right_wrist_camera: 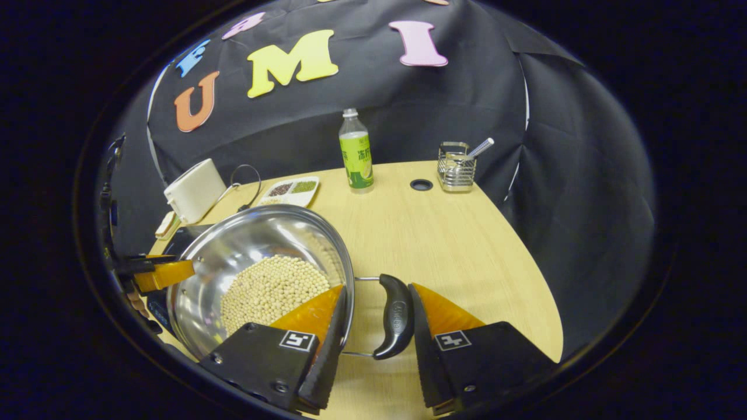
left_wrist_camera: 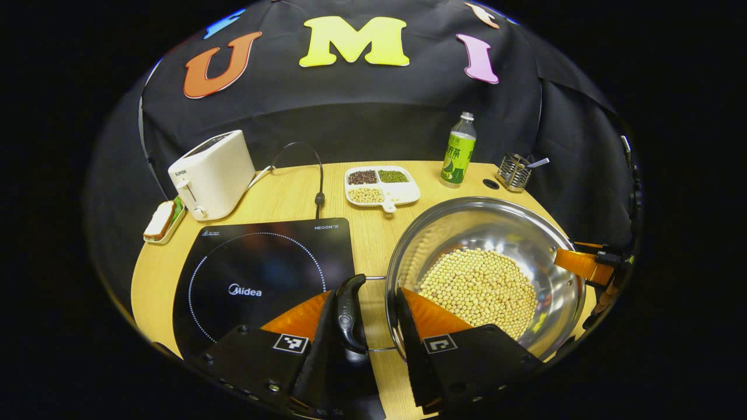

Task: First push the handle of the pot to place it horizontally, then grasp the pot with both hands and set it on the induction cooktop.

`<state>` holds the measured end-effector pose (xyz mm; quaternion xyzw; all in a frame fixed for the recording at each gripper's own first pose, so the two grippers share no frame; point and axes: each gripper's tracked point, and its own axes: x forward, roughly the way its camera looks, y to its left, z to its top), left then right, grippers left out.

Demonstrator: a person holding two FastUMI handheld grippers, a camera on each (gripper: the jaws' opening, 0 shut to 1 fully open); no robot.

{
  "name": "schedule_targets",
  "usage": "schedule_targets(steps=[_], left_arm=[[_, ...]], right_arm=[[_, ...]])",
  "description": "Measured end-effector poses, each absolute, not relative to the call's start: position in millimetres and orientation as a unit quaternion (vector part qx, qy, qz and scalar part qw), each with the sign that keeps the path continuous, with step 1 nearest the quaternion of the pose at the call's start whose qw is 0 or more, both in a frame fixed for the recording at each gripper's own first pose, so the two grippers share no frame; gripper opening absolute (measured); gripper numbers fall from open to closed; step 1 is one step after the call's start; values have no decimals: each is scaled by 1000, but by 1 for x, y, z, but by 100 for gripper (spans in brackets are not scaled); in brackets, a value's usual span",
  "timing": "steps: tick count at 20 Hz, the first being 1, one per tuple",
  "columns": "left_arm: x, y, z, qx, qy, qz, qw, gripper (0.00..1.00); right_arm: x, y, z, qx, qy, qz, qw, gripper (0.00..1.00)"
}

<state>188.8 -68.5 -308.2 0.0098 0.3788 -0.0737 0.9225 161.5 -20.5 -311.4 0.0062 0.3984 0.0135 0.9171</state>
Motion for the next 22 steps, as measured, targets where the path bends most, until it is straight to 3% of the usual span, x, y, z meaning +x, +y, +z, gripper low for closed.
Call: schedule_targets(steps=[4,5,6,9,22], left_arm=[[177,-54,-272,3,357,-77,931,56],[175,-48,-260,0,346,-77,935,67],[174,-42,-249,-6,338,-77,938,56],[173,-16,-220,-21,318,-72,945,52],[164,131,-170,-23,298,-5,954,52]], right_arm=[[150,-3,-269,-4,382,18,924,61],[150,5,-258,-4,376,21,926,60],[151,13,-250,-4,374,24,927,60],[154,43,-228,4,372,38,927,59],[174,199,-205,2,363,111,925,61]])
